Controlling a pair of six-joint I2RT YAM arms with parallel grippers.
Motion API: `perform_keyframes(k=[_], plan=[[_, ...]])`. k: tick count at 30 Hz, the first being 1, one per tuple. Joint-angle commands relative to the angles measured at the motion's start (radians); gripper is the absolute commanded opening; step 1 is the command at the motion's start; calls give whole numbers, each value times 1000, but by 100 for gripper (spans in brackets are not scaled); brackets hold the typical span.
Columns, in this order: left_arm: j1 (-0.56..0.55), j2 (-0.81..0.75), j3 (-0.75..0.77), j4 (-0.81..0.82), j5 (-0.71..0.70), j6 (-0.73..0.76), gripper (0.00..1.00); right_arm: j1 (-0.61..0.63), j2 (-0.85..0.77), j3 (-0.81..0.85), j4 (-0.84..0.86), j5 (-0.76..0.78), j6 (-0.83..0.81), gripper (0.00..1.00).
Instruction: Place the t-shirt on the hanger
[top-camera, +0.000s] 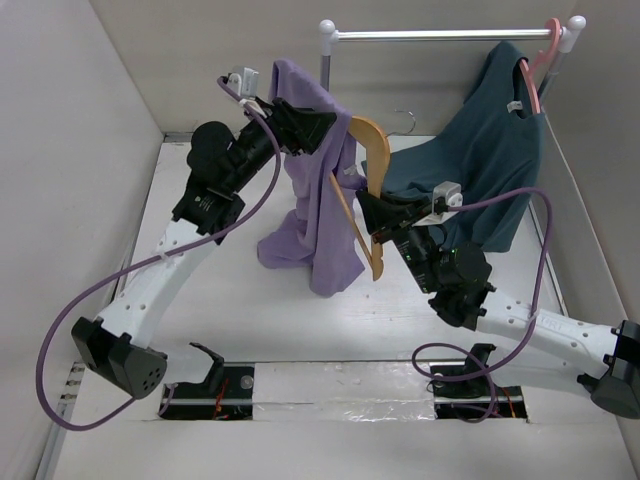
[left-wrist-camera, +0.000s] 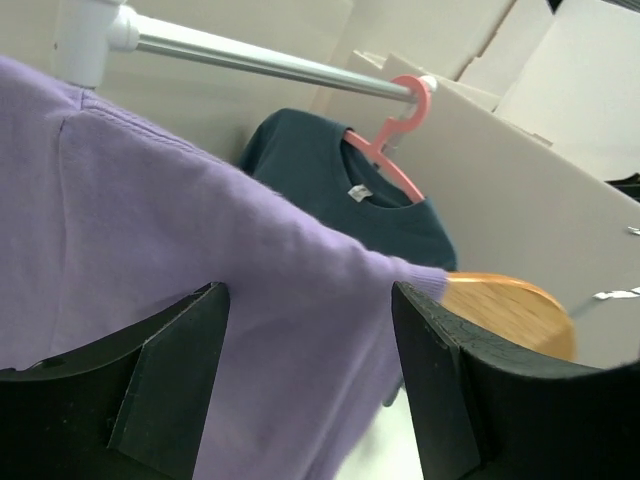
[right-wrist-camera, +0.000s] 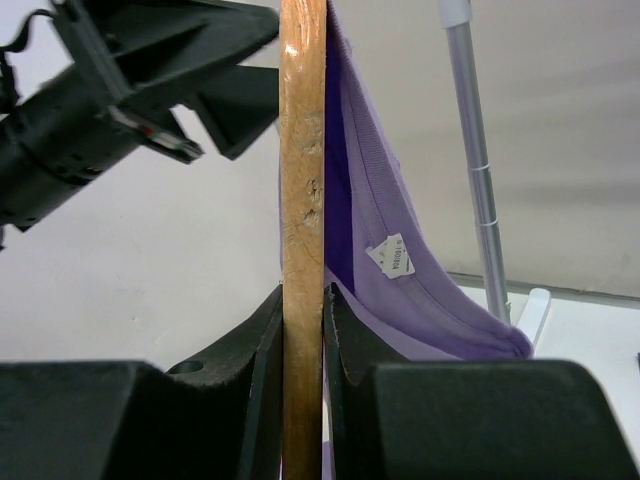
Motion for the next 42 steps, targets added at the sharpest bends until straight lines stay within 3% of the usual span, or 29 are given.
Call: perform_keyframes(k=[1,4,7,8,14,26,35,39,40,41,42], plan=[[-7,15,82,54,-20,-7,63,3,-26,21,107,-11,23,0],[-7,35,84,75,-2,-23,61,14,-19,22,109,-7,24,0],[-7,43,78,99,13,-29,49,14,-8,25,110,-5,27,0],[-7,42,64,112,26,-41,36,14,-6,30,112,-3,24,0],[-7,49,40,159,96,-70,0,14,4,42,112,-7,29,0],[-7,5,-57,261,348,-165,0,14,83,136,118,36,9,0],[-7,6,-14,162,584,-127,0,-15,202,225,190,6,26,0],[-7,-9,24,84,580,-81,0,-15,198,206,233,16,40,0],[-7,-17,29,40,542,-46,6,-15,195,194,241,18,41,0],[-7,-30,26,34,517,-40,25,-15,190,188,241,20,41,0],[-7,-58,18,38,492,-35,33,-15,173,180,236,23,38,0]])
